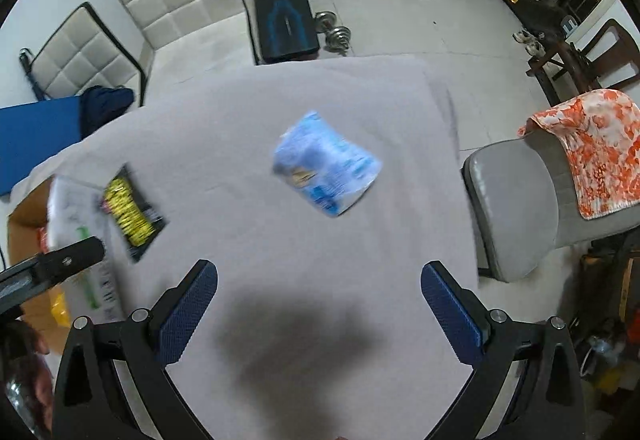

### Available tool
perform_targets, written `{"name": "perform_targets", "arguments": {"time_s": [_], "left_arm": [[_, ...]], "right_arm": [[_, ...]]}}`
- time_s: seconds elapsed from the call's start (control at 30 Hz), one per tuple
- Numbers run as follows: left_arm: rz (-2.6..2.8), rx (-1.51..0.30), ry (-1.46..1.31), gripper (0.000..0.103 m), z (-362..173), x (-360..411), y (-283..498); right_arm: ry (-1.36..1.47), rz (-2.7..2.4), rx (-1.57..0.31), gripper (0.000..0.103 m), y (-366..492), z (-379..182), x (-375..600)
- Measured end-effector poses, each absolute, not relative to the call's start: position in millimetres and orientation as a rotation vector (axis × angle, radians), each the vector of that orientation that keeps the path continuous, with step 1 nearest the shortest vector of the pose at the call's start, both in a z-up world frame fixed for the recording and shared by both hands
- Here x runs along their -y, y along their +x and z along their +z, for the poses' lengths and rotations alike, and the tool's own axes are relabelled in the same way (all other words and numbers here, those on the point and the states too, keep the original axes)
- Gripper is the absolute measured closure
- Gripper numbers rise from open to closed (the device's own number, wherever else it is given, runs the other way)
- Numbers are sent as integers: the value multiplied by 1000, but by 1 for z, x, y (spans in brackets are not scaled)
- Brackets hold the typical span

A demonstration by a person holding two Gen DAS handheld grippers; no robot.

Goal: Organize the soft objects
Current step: 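Grasp the blue wipes pack with the right tool while the left tool grasps the black wipes pack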

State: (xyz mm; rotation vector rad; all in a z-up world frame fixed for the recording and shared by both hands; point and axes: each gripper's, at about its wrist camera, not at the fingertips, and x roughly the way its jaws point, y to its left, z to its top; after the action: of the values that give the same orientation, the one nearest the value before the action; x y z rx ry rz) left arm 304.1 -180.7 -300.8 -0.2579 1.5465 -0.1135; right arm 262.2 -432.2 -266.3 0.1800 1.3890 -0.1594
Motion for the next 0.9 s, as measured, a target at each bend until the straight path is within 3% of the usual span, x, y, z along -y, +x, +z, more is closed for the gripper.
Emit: {"name": "perform_targets", "arguments": {"time_s": [0.33,0.5,0.6,0.67,0.73,0.77,0.8,0.9], "left_arm": [[126,-1697,-129,4,-412,194,350],[185,-1724,-125,4,-427,188,360],[198,-1728,-133,4,-431,185,368],[190,-1722,-147,10,-431,185,373],[172,-1708,-157,17,-429,184,378],[162,-1698,-156,23,-428,183,379],[151,-1693,-150,25,-427,185,380],[116,-1668,-120,30,-420,194,386]], "right_arm": [[29,44,-1504,0,334,-338,452],[-252,169,-1557,0,365,-369,428],[-271,191,-1599,0,381,-387,426],[-237,192,-1635,0,390,-398,429],[-190,173,-1656,10,394,-406,432],[-167,159,-1671,27,395,-409,435],[-136,148,-1689,33,394,-413,438],[-56,94,-1715,40,389,-416,446]]}}
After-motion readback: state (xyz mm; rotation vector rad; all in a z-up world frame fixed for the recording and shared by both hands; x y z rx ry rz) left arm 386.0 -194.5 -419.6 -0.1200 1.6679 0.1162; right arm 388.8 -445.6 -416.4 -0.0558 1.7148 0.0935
